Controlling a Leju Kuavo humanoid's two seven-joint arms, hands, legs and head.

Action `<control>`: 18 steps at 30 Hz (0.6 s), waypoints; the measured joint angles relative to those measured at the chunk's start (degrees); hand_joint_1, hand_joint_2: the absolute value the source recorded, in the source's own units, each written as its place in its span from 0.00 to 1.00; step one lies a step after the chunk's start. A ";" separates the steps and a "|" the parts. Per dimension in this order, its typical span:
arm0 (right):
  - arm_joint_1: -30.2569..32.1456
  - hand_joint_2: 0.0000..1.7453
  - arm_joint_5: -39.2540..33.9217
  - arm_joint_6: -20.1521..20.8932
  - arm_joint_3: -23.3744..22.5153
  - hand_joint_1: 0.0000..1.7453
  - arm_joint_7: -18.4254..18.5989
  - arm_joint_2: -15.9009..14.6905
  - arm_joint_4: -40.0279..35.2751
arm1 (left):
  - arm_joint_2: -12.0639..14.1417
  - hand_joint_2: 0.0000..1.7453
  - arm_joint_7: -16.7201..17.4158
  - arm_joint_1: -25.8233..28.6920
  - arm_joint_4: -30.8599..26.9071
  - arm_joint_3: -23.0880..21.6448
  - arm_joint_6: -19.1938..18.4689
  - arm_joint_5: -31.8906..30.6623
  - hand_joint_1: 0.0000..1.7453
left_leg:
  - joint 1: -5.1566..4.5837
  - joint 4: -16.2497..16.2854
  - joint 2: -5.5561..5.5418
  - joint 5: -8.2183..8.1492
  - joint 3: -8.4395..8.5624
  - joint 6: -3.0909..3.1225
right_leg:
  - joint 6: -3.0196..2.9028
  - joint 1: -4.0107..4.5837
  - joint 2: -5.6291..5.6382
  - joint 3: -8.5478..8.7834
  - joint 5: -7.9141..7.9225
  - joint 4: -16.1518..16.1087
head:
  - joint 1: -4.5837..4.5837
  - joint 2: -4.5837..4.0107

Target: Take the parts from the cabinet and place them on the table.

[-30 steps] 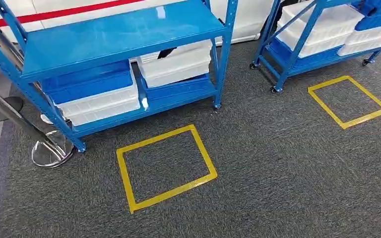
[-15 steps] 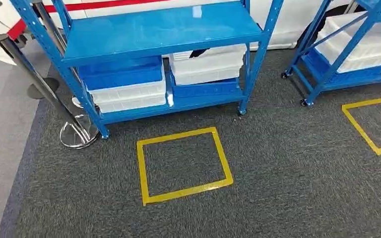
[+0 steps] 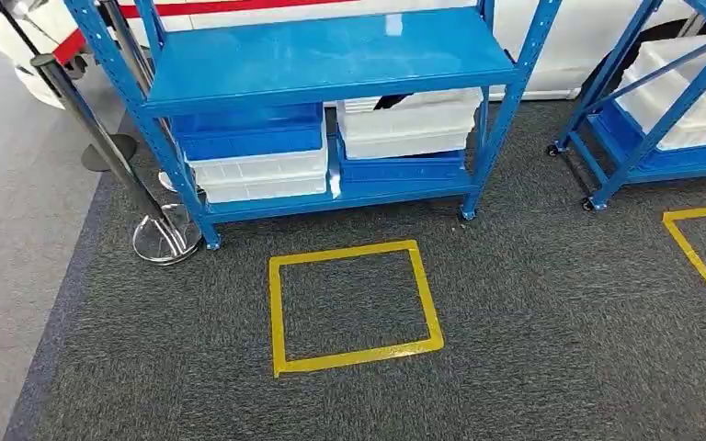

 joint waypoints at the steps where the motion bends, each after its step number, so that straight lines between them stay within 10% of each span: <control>1: -0.03 0.00 0.00 0.00 0.02 0.00 0.00 0.00 0.00 | 0.04 0.00 0.00 0.20 0.00 0.00 0.00 0.00 0.00 | 0.07 -0.22 -0.13 -0.02 0.04 0.47 | 0.56 0.01 0.03 0.12 0.77 0.93 | 0.00 0.00; 4: -0.17 0.00 0.00 0.00 0.02 0.00 0.00 -0.02 -0.02 | 0.04 0.00 -0.02 0.23 0.00 0.00 -0.02 0.00 0.00 | 0.49 -1.09 -0.32 -0.21 1.65 1.72 | 1.11 -0.26 0.70 -0.76 -0.75 3.58 | 0.24 0.00; 7: -0.16 0.00 0.02 -0.02 0.02 0.00 0.00 0.00 0.00 | 0.04 0.00 -0.13 0.23 0.00 0.00 -0.11 -0.04 0.00 | 0.40 -1.11 -0.37 -1.10 2.14 2.08 | 1.86 -0.37 1.02 -8.58 -5.44 15.66 | 0.37 0.00; 9: 0.22 0.00 0.02 -0.02 0.02 0.00 0.00 0.00 0.00 | 0.04 0.00 -0.22 0.37 0.00 0.00 -0.15 -0.07 0.00 | 0.41 -1.10 -0.47 -2.05 3.23 1.94 | 1.79 -0.40 1.01 -11.75 -4.29 18.24 | 0.37 0.00; 13: 0.84 0.00 0.00 -0.02 0.00 0.00 0.00 -0.22 0.00 | -0.04 0.00 -0.26 0.58 0.00 -0.07 -0.20 -0.17 0.00 | 0.45 -1.16 -0.64 -4.76 6.67 1.04 | 1.30 -0.38 1.06 -7.70 6.70 2.57 | 0.70 0.00; 14: 0.73 0.00 0.02 0.00 0.00 0.00 0.00 -0.22 0.00 | -0.04 0.00 -0.28 0.43 0.00 -0.09 -0.20 -0.20 0.00 | 0.27 -1.08 -0.79 -5.37 7.00 0.57 | 1.01 0.02 1.04 -7.52 3.85 2.63 | 0.74 0.00; 18: 0.69 0.00 0.02 0.20 0.02 0.00 0.00 -0.09 0.00 | -0.02 0.00 -0.15 0.12 0.00 -0.15 -0.20 -0.20 0.00 | 0.22 1.67 -0.57 -4.84 7.83 -0.72 | -0.82 -0.35 1.25 -4.70 2.63 1.91 | 0.52 0.02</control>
